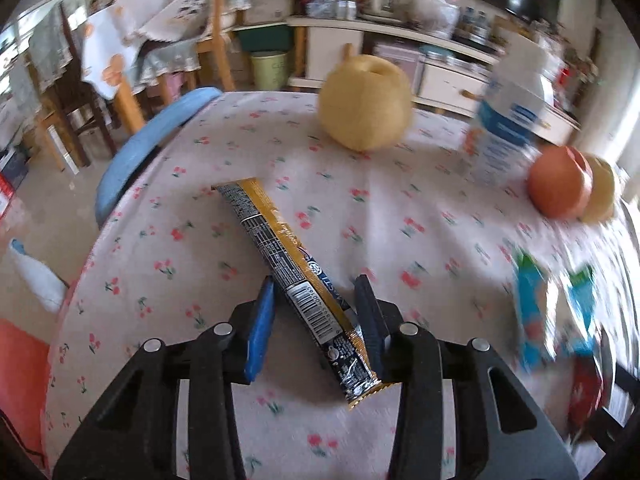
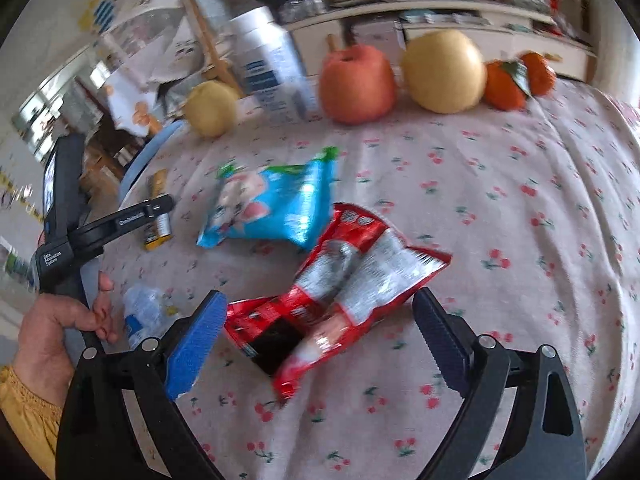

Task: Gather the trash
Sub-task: 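Grasp the gold-and-black snack bar with the left tool while the right tool grasps the red wrapper, then carry the snack bar and red wrapper to the pink bucket and release both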

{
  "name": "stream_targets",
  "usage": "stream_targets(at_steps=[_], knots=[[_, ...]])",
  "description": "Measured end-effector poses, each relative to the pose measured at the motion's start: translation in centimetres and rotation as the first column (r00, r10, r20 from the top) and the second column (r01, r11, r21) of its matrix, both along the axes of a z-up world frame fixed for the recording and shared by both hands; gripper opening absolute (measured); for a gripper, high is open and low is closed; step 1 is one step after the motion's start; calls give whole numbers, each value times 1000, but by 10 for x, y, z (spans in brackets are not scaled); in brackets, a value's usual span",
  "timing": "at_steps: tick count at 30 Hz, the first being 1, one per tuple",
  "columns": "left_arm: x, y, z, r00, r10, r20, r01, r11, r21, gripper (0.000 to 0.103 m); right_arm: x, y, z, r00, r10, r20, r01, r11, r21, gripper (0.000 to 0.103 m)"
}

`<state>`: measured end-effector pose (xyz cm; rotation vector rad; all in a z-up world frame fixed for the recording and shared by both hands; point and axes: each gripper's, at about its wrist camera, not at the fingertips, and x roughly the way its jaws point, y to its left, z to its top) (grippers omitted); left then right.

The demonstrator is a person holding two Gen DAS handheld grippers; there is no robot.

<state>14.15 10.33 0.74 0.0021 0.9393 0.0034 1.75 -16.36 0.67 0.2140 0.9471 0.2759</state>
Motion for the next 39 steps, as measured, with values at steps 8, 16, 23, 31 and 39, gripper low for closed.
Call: stream_targets(at_steps=[8,16,23,31,39], knots=[[-5,-4,-1,1000,-11,-26,12,1000,21,52,-1,0,6,999,-24,42,26,998,-58,93],[3,-14,-2,1000,7,15,-7,1000,21,47,7,1,-7,997,-63,37,62,998,17,93],[-7,-19,-1,999,-22,28,22,1000,-4,23,5,3,-8,998,-47,49,44,998,54,69],[-30,-13,3,998,-45,33,47,996,-82,21,1,2,-3,998,-34,58,31,998,49,49],[-79,-3,20,996,-63,70,74,984,-164,21,-8,6,2,997,2,81,-3,1000,17,40]])
